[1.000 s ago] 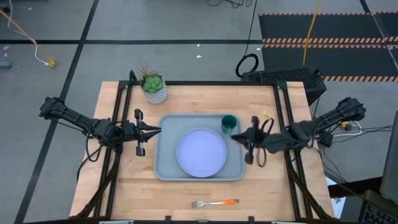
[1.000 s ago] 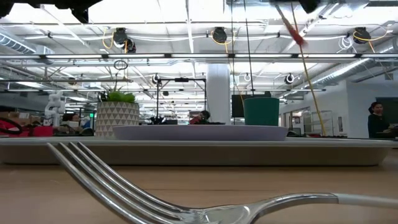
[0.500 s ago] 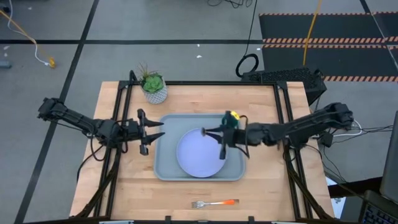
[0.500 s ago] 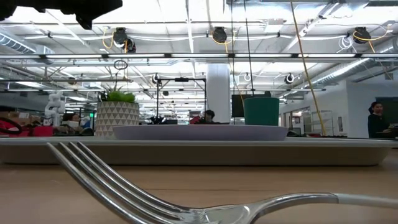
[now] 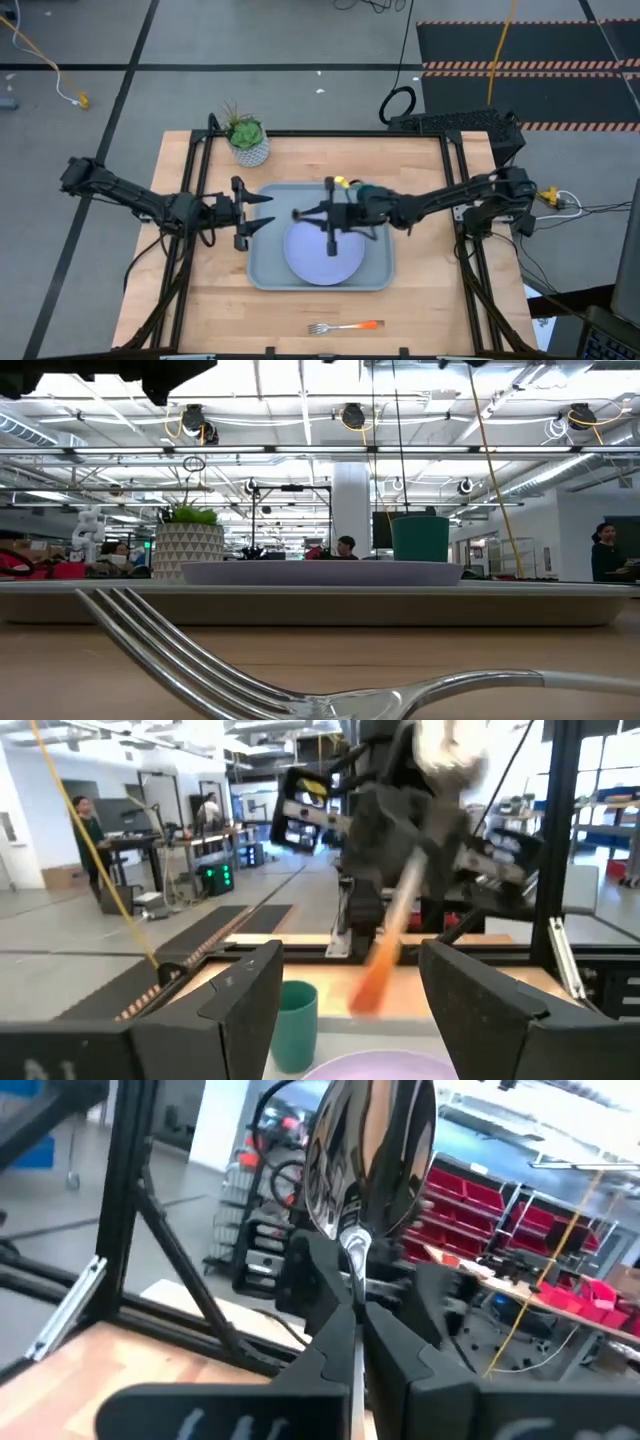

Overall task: Pick and place plate/cup/fork/spoon on tray
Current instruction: Put the orange spoon to the left of the blue plate on the blue tray

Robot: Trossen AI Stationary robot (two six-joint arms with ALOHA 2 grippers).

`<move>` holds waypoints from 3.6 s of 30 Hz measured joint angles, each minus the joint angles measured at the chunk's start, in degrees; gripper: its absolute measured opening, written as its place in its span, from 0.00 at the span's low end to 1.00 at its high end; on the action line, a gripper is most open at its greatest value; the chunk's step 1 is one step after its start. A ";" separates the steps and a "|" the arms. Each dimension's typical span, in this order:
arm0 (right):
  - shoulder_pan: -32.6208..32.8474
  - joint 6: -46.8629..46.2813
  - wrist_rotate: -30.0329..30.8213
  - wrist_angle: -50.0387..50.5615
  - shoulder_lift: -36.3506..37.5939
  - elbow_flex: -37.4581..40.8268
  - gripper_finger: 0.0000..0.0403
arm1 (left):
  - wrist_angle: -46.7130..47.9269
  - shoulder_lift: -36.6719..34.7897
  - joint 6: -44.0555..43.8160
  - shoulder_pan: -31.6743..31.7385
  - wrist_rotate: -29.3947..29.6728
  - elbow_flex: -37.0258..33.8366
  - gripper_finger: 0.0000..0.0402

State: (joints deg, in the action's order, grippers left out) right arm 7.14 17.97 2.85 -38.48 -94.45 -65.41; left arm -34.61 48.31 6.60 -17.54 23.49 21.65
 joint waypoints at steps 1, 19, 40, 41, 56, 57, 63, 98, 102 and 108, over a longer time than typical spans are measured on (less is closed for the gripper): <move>0.06 0.53 0.00 0.69 -1.40 -1.56 0.00 | -0.65 0.74 0.12 0.00 -0.41 0.00 0.60; -0.56 2.58 -1.91 1.94 -6.63 -9.00 0.00 | -4.56 5.84 -0.85 0.00 -0.96 -0.02 0.60; -1.87 0.54 -3.19 -1.65 -10.52 -9.00 0.00 | -4.66 10.59 -5.45 1.00 2.12 -0.02 0.54; -1.87 0.59 -3.16 -1.59 -10.52 -9.00 0.00 | -4.46 10.59 -5.45 1.03 2.10 -0.02 0.50; -2.02 0.56 -2.75 0.08 -10.52 -9.07 0.00 | 0.07 7.86 -3.74 0.90 -0.56 -0.07 0.01; -2.04 0.57 -2.58 0.02 -10.50 -9.07 0.00 | 0.03 7.82 -3.73 0.92 -0.34 -0.07 0.01; -2.31 0.41 -2.84 0.17 -10.50 -9.07 0.00 | 0.28 7.83 -3.80 0.92 -0.20 -0.07 0.01; -0.28 -26.79 -2.71 69.40 4.61 -8.09 0.36 | 66.59 6.89 -64.25 -5.82 14.87 15.20 0.00; 0.83 -28.40 -2.73 69.09 5.76 -5.57 0.36 | 70.43 12.80 -73.54 -4.59 7.77 16.25 0.00; 2.66 -29.31 -2.95 68.70 5.92 -2.32 0.36 | 73.13 18.54 -81.72 -1.63 1.67 15.73 0.02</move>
State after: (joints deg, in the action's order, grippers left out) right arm 9.80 -11.33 -0.10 30.22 -88.53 -67.73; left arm 38.52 66.85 -75.12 -19.17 25.16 37.37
